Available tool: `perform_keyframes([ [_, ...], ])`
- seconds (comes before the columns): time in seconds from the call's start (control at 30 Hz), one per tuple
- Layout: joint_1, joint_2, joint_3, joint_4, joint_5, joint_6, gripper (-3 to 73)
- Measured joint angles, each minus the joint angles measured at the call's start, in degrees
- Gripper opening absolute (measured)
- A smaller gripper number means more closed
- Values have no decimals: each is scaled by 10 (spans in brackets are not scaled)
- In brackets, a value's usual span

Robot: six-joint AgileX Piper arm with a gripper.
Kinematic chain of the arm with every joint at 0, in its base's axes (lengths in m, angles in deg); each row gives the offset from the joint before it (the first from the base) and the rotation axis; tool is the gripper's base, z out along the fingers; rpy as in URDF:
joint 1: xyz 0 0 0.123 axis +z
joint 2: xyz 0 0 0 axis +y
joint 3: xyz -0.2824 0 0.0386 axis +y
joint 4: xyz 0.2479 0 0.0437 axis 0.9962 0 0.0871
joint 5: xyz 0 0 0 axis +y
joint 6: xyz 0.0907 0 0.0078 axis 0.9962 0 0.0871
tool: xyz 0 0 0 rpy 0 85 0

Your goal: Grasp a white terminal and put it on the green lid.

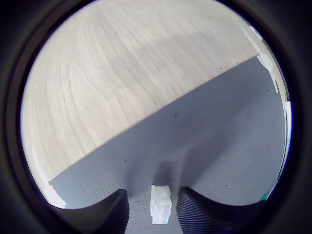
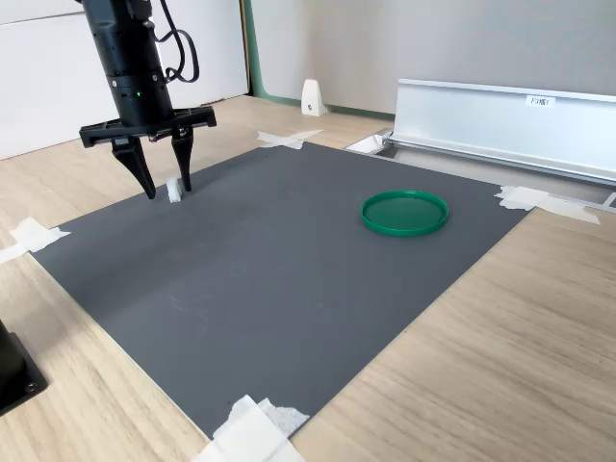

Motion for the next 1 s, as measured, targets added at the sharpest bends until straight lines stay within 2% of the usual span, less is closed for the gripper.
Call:
perform_keyframes([
  [0.1, 0, 0, 0, -1, 0, 11, 314],
  [0.27, 0, 0, 0, -1, -1, 31, 106],
  [0.3, 0, 0, 0, -1, -1, 32, 86],
  [0.43, 0, 0, -3, -6, 5, 35, 82],
  [0.63, -20, -18, -59, -12, 83, -19, 82],
  [0.8, -112, -62, -126, -12, 145, -117, 82],
  [1.0, -260, -78, -169, -14, 176, -215, 82],
])
